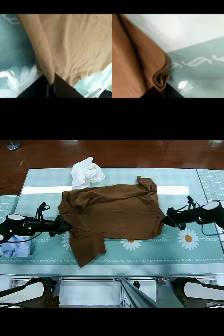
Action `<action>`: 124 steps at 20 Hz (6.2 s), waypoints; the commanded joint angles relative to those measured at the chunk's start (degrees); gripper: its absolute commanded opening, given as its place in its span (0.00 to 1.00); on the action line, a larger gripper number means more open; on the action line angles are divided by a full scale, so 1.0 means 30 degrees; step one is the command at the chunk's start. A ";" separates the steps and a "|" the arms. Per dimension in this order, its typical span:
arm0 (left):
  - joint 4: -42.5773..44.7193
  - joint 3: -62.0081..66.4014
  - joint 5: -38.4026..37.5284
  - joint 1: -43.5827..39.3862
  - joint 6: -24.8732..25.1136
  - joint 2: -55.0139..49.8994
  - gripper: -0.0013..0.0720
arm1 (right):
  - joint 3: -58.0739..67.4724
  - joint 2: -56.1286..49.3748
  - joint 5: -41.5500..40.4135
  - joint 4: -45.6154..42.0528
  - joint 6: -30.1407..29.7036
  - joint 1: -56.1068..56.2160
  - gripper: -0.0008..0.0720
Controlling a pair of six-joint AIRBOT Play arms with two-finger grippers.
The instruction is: Fold the shirts.
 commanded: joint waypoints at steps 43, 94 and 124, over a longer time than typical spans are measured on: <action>0.7417 0.8284 0.9151 -0.2317 -0.3614 0.4124 0.05 | 0.9530 0.1566 0.0306 -0.2754 -0.0022 0.0619 0.05; 0.3279 -0.5625 -0.1129 0.1333 -0.1603 0.6084 0.05 | -0.5566 0.7825 0.3599 -0.2572 -0.0969 -0.5610 0.86; 0.6309 -0.5246 -0.8029 0.4284 -0.4218 1.4506 0.05 | -0.7169 1.5773 0.7322 -0.4342 0.1013 -0.4051 0.05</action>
